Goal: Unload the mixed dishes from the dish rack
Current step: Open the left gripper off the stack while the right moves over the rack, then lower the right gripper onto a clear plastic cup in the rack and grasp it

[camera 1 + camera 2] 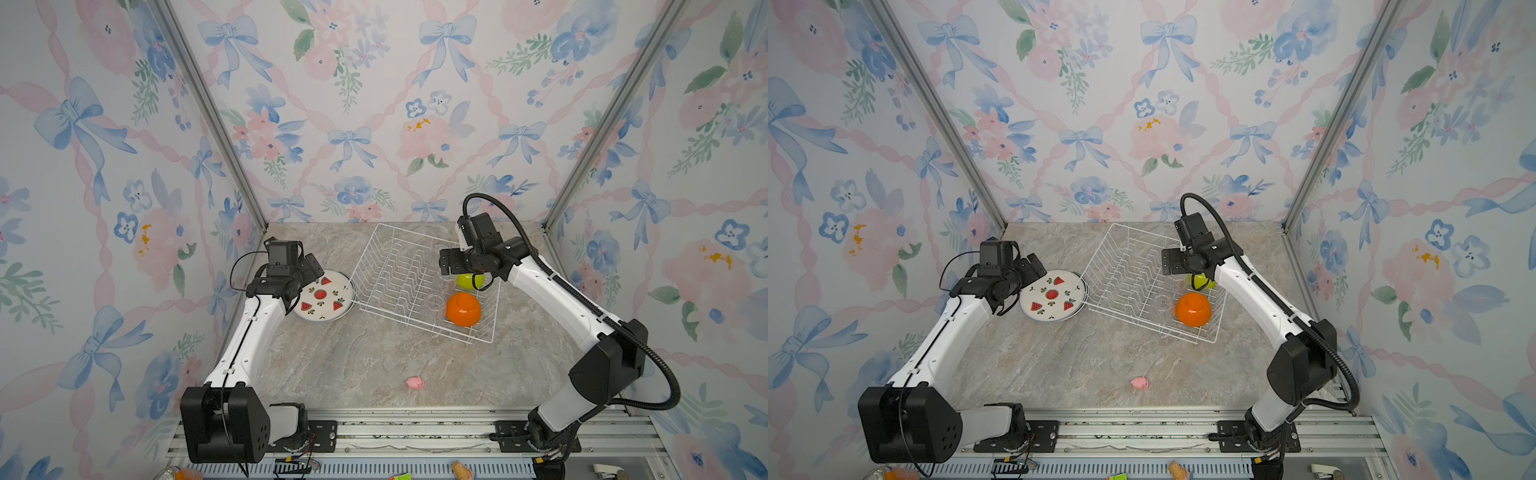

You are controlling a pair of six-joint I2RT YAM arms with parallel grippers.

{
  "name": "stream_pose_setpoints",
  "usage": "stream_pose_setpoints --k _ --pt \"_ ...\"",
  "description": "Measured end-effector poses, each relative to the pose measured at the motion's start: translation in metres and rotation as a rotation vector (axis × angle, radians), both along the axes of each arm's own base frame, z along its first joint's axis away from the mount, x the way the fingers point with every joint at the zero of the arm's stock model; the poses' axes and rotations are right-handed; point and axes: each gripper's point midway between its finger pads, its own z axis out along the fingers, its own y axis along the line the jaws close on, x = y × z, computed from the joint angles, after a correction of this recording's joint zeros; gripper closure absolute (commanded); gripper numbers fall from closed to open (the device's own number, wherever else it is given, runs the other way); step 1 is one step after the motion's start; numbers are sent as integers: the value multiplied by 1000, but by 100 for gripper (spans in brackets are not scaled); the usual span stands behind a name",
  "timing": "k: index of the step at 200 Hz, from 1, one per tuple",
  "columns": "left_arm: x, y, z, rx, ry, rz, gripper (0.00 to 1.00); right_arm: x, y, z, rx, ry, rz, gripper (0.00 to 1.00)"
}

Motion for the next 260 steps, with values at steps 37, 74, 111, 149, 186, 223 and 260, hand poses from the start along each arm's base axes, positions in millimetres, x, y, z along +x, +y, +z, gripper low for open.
stream_pose_setpoints --k 37,74,111,149,186,223,260 --pt "2 -11 13 -43 -49 -48 2 -11 -6 2 12 12 -15 3" --pt "4 -25 20 -97 -113 -109 2 -22 -11 4 35 24 -31 3" --pt "5 -37 21 -152 -156 -153 2 -23 -10 -5 75 63 -42 3" --pt "5 -49 27 -197 -228 -214 2 -16 -5 -25 90 117 -49 3" --pt "8 -57 36 -219 -273 -259 2 -8 -3 -70 37 213 -67 0" --pt "9 -62 40 -234 -290 -285 2 6 -1 -87 -4 235 -84 7" --pt "8 -63 37 -238 -286 -291 2 23 5 -87 -9 221 -84 12"
